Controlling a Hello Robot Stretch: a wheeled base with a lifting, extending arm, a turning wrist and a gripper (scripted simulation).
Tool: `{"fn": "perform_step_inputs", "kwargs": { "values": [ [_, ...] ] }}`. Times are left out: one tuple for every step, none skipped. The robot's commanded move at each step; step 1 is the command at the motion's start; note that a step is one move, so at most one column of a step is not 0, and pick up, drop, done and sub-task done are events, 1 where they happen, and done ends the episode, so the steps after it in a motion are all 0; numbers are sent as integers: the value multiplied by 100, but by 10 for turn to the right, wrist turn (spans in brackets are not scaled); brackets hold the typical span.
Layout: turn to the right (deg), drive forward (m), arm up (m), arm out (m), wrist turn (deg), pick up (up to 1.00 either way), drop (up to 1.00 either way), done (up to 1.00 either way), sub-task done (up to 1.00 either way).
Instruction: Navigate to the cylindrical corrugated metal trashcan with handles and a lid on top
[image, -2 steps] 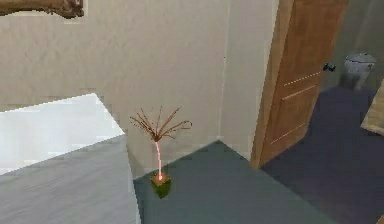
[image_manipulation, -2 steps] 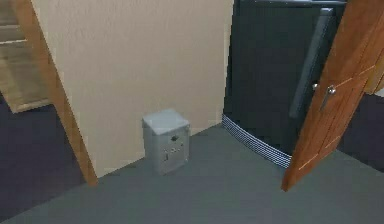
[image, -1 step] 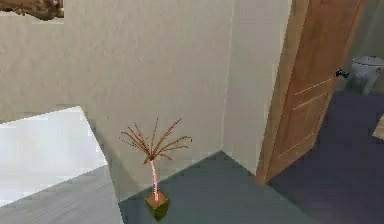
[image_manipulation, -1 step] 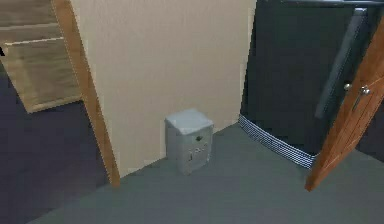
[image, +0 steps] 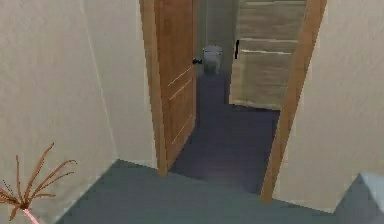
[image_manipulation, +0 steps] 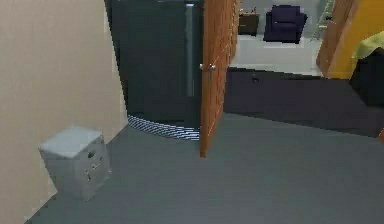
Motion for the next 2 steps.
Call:
{"fn": "perform_step_inputs", "kwargs": {
  "values": [
    [0, 100, 0, 0, 0, 0, 0, 0, 0],
    [240, 0, 0, 0, 0, 0, 0, 0, 0]
  ]
}}
